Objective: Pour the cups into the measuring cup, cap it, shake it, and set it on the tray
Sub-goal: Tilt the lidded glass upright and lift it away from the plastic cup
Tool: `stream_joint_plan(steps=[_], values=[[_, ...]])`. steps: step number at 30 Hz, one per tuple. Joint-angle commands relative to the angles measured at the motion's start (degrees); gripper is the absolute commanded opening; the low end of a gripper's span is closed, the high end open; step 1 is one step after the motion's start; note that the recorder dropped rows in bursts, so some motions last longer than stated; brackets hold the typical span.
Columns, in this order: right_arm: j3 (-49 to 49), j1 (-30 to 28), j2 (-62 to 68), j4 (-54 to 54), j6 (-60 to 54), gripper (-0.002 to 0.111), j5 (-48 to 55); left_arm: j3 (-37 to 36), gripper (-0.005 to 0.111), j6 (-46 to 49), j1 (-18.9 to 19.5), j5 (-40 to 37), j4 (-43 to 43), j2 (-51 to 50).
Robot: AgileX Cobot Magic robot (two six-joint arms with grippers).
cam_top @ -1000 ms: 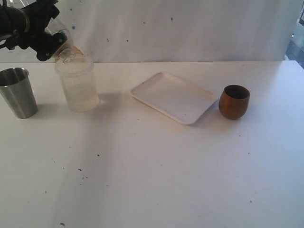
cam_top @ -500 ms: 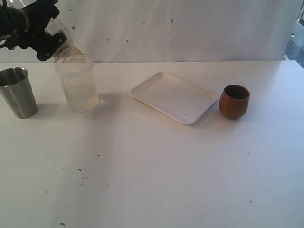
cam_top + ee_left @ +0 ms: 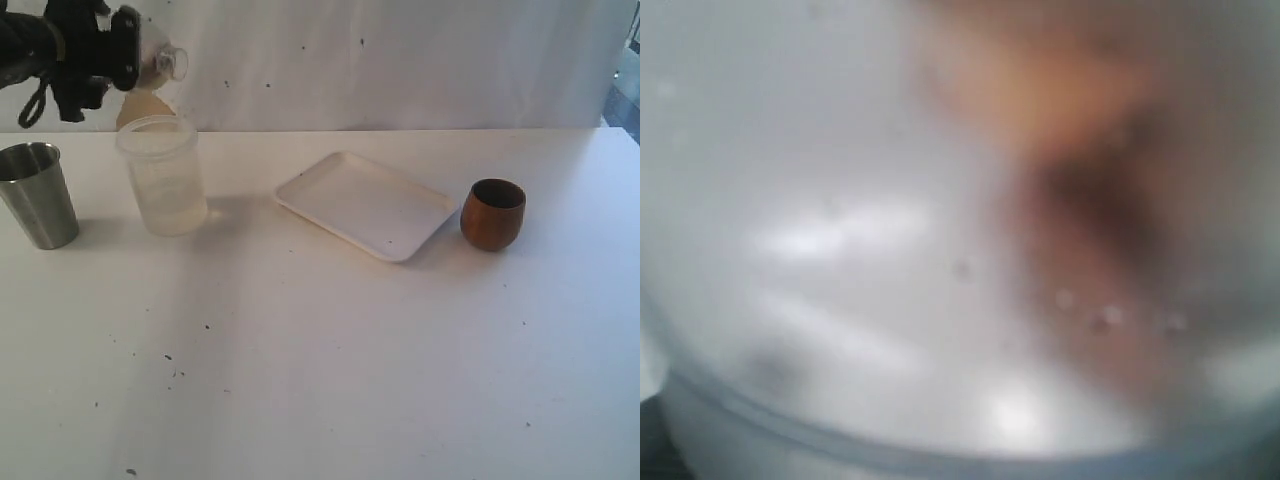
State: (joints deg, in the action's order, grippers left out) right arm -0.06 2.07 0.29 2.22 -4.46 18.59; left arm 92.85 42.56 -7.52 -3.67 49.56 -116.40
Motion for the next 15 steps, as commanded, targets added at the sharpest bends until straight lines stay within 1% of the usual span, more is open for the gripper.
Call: stream_joint_plan(steps=[1,2,3,4,5,6,7,10,12,14,15], values=[[0.06,0.14,-0.29,-0.31,0.22,0.001,-0.61,0.47,0.000,-27.40,-0.02,5.55,-13.94,1.15],[0.06,0.14,-0.29,-0.31,0.22,0.001,-0.61,0.47,0.000,-42.56,0.09,8.15,-22.14,1.40],[0.06,0.14,-0.29,-0.31,0.22,0.001,-0.61,0.47,0.000,-52.19,0.09,9.40,-27.95,1.70],[0.06,0.14,-0.29,-0.31,0.22,0.001,-0.61,0.35,0.000,-64.00,0.35,11.51,-34.30,1.70],[0.06,0.14,-0.29,-0.31,0.22,0.001,-0.61,-0.21,0.000,-74.71,0.33,13.89,-37.47,1.70],[0.06,0.14,-0.29,-0.31,0.22,0.001,-0.61,-0.97,0.000,-85.06,0.10,17.82,-36.10,1.80],[0.06,0.14,-0.29,-0.31,0.22,0.001,-0.61,-1.95,0.000,-91.31,-0.09,25.21,-27.60,1.80],[0.06,0.14,-0.29,-0.31,0.22,0.001,-0.61,-2.25,0.000,-100.40,-0.09,35.80,-4.99,1.80],[0.06,0.14,-0.29,-0.31,0.22,0.001,-0.61,-2.25,0.000,-105.20,-0.60,39.92,2.80,1.80],[0.06,0.14,-0.29,-0.31,0.22,0.001,-0.61,-2.25,0.000,-108.95,-2.03,39.80,7.95,1.80],[0.06,0.14,-0.29,-0.31,0.22,0.001,-0.61,-2.25,0.000,-109.24,-3.21,39.66,10.18,1.69]])
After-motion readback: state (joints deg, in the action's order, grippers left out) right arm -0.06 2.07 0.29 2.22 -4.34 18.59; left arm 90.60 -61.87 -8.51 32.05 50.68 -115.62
